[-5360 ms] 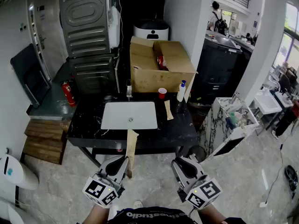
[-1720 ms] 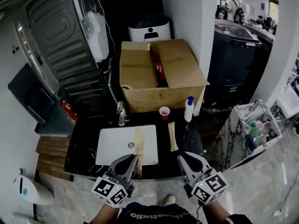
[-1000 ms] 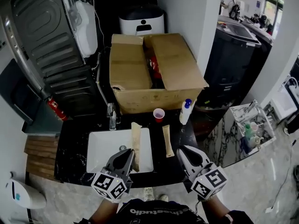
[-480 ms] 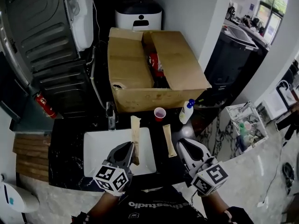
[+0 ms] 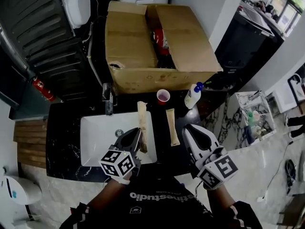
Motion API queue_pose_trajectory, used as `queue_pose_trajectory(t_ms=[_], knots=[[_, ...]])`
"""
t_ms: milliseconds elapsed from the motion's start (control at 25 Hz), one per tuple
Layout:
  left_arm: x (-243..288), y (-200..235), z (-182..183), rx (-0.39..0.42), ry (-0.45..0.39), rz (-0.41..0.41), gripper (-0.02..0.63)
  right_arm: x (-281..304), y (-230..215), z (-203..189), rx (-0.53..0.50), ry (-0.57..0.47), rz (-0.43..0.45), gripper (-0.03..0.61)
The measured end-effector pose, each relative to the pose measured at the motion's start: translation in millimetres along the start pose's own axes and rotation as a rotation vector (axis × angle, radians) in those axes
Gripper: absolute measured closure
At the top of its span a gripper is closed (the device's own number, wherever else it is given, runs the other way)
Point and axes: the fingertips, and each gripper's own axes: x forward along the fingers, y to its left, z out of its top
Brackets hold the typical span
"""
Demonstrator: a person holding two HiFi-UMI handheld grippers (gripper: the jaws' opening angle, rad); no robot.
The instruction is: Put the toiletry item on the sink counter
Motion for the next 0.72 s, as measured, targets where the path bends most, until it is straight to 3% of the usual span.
queue_pose_trajectory(t_ms=[360,560,720], knots=[[67.5,9.0,-61.8,-0.112,0.116,0.091,0.589,-4.2,-28.4,-10.1,0.075,-0.007,0.022,0.515],[91.8,25.4,-101.8,-0.183,0.183,0.183,0.589,-8.8,-40.3,-13.6,0.096,-0.006,0.027,0.515],[106.8,36.1,-129.7,-0.169,0.254,0.237,0.589,-11.6,-50.5,-20.0,0.106,0.008,0.022,0.515]])
